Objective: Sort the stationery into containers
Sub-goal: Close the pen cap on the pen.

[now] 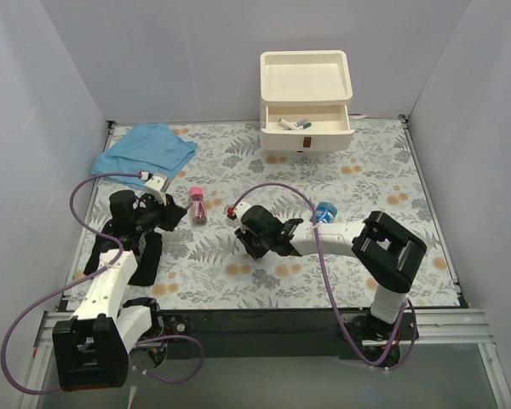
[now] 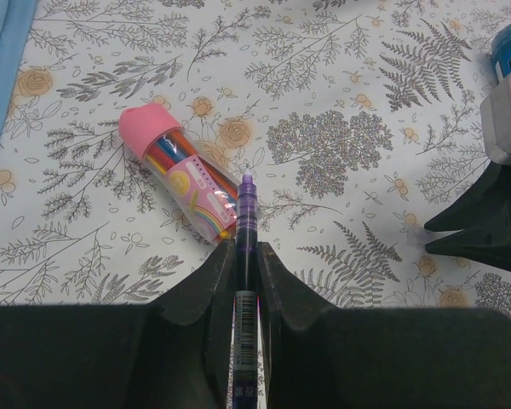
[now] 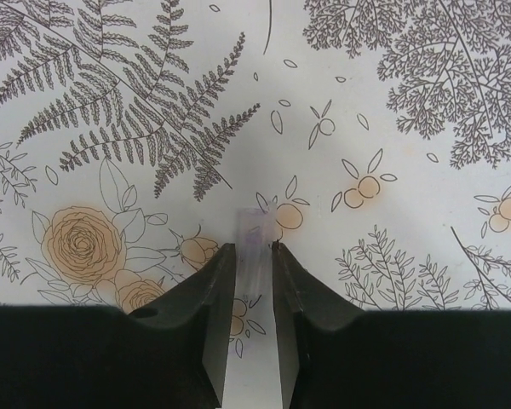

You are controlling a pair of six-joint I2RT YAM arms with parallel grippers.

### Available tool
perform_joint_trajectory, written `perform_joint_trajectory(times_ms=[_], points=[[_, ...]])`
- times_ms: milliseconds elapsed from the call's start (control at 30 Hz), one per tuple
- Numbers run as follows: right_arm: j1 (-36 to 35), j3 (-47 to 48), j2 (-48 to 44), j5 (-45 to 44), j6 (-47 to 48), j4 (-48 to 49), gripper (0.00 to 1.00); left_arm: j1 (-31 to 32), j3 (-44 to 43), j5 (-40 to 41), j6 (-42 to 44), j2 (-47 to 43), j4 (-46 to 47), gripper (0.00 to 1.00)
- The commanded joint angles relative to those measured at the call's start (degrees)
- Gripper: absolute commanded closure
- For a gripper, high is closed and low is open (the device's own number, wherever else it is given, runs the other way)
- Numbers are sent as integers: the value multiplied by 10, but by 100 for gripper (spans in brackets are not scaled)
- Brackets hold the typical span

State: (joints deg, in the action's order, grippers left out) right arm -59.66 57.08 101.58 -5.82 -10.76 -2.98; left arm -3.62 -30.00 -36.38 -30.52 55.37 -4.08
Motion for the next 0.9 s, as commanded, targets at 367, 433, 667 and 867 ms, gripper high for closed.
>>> perform_joint_trajectory(times_ms=[367, 433, 667, 867], points=[[-33, -105, 20, 43, 98, -12, 90, 2, 6, -5, 5, -12, 19, 100], [-33, -109, 21, 46, 106, -4, 99, 4, 4, -6, 7, -11, 15, 100], [-26, -121, -66, 83, 210, -18, 99, 5, -9, -101, 59, 0, -32, 100], [2, -112, -159, 131, 389, -110, 99, 46, -32, -232, 186, 25, -104, 100]])
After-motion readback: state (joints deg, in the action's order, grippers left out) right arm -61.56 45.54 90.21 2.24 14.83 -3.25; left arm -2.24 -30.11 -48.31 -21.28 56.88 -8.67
